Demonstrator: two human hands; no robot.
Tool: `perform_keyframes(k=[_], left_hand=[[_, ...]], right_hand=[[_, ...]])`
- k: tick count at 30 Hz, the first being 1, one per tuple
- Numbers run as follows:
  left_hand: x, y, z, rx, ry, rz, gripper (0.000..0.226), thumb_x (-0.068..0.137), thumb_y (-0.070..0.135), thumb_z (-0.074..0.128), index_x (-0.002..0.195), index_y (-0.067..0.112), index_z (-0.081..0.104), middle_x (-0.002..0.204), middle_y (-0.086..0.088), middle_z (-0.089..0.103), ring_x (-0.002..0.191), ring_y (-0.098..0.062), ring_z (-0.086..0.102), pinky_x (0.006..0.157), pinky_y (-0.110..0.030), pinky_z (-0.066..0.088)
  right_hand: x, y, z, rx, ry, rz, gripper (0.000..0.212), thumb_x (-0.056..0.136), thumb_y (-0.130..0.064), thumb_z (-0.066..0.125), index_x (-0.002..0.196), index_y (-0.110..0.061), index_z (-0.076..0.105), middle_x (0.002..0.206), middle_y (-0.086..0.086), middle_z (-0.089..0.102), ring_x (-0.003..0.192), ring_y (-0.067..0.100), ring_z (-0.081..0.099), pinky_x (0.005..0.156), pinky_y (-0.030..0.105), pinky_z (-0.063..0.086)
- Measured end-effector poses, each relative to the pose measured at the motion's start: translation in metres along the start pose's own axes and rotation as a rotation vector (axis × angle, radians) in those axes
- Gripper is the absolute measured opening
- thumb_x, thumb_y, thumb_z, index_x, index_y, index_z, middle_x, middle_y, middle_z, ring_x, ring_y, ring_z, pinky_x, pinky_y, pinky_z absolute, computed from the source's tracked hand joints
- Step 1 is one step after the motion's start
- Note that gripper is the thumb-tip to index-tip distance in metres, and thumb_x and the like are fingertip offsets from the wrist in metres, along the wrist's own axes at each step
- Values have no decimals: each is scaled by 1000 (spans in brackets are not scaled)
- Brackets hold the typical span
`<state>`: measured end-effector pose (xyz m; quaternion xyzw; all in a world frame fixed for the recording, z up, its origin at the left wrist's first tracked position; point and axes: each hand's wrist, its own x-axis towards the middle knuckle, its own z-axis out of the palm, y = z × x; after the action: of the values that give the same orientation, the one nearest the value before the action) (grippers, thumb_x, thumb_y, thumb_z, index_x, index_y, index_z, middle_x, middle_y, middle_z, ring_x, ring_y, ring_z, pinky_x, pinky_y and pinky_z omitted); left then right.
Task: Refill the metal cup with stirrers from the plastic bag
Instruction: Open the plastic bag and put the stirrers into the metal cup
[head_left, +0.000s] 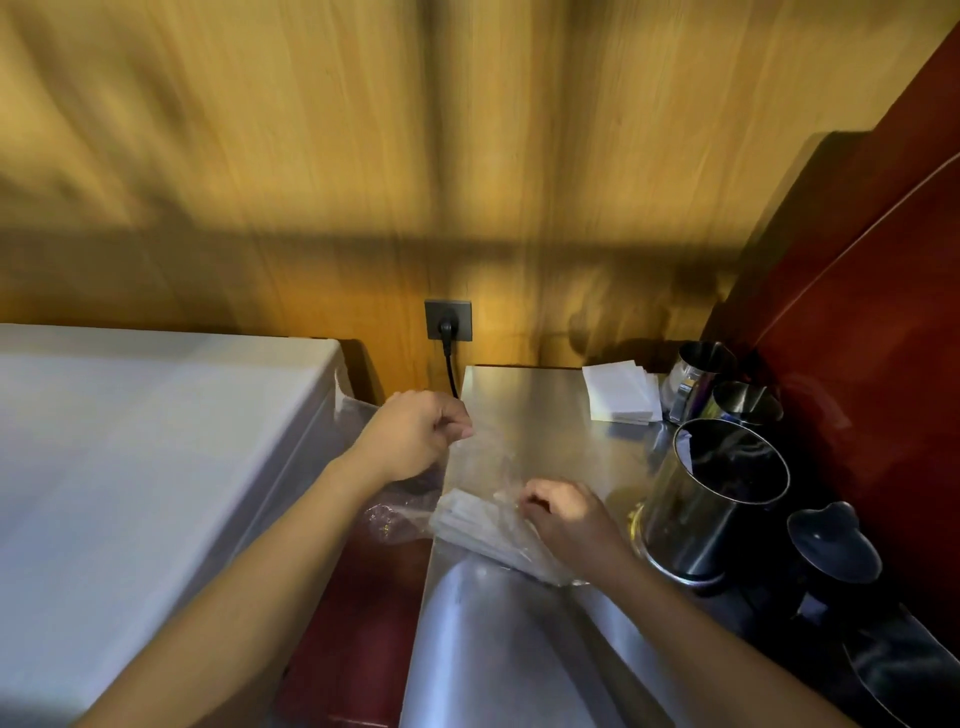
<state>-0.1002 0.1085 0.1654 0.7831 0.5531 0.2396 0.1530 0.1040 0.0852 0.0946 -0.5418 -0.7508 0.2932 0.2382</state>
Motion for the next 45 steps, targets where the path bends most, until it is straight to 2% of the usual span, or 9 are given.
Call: perform_keyframes(k=[2, 5, 9, 16, 20, 23, 30, 36, 45], left_hand=[[-6, -8, -9, -19, 122, -41, 12, 87, 10, 60, 82, 8, 72, 85, -5, 71, 84, -24, 64, 76, -38, 51], [-10, -18, -27, -148, 262, -114, 11, 86, 12, 64, 78, 7, 70, 84, -8, 71, 83, -23, 63, 76, -38, 50], [-8, -11, -37, -146, 30, -67, 15, 84, 13, 66, 70, 11, 68, 71, 1, 67, 72, -13, 62, 72, -35, 51], [13, 20, -44, -54, 92, 61, 13, 87, 14, 63, 74, 14, 65, 70, 8, 62, 68, -6, 56, 66, -30, 44], [31, 43, -58, 26, 70, 147, 9, 89, 12, 59, 89, 9, 68, 78, -4, 67, 73, -20, 60, 67, -31, 45], [51, 67, -75, -8, 50, 161, 10, 88, 15, 61, 83, 12, 68, 70, -3, 64, 70, -19, 57, 64, -28, 41], [92, 121, -106, -21, 38, 190, 17, 89, 19, 60, 78, 8, 66, 72, -10, 60, 66, -17, 49, 62, -28, 35], [117, 159, -121, 14, 24, 250, 14, 90, 16, 57, 82, 13, 68, 66, 5, 59, 64, -11, 51, 58, -26, 39], [135, 224, -139, 73, 17, 439, 19, 90, 14, 57, 93, -2, 67, 76, -11, 60, 68, -19, 53, 56, -22, 42]], right_hand=[[-1, 3, -19, 40, 119, -68, 10, 81, -21, 55, 72, -25, 54, 57, -6, 51, 63, 16, 47, 59, 29, 35], [-3, 5, -49, 89, 297, -181, 17, 87, -13, 58, 71, -19, 61, 67, -2, 59, 65, 15, 53, 60, 26, 39], [4, 8, -66, -79, 207, -133, 20, 88, -3, 51, 73, -12, 61, 72, 3, 59, 69, 23, 52, 61, 31, 36], [-3, 4, -83, 203, 358, -2, 11, 87, -6, 56, 80, -6, 64, 68, -4, 58, 67, 12, 52, 63, 26, 39], [-7, 5, -102, 284, 399, -23, 13, 87, -7, 55, 80, -12, 65, 72, -6, 61, 70, 11, 55, 66, 24, 43], [-7, 5, -117, 373, 455, -44, 18, 87, -8, 55, 77, -21, 63, 73, -2, 63, 70, 12, 56, 66, 26, 44], [-11, 0, -158, 397, 606, -159, 25, 88, -12, 56, 74, -33, 63, 67, -16, 67, 64, -6, 58, 58, 4, 41], [-20, -1, -184, 447, 753, -195, 14, 86, -18, 59, 77, -27, 65, 68, -13, 67, 65, -2, 58, 60, 10, 45], [-51, 19, -192, 485, 776, -67, 10, 80, -16, 67, 81, -25, 67, 82, -4, 69, 74, 9, 64, 65, 20, 51]])
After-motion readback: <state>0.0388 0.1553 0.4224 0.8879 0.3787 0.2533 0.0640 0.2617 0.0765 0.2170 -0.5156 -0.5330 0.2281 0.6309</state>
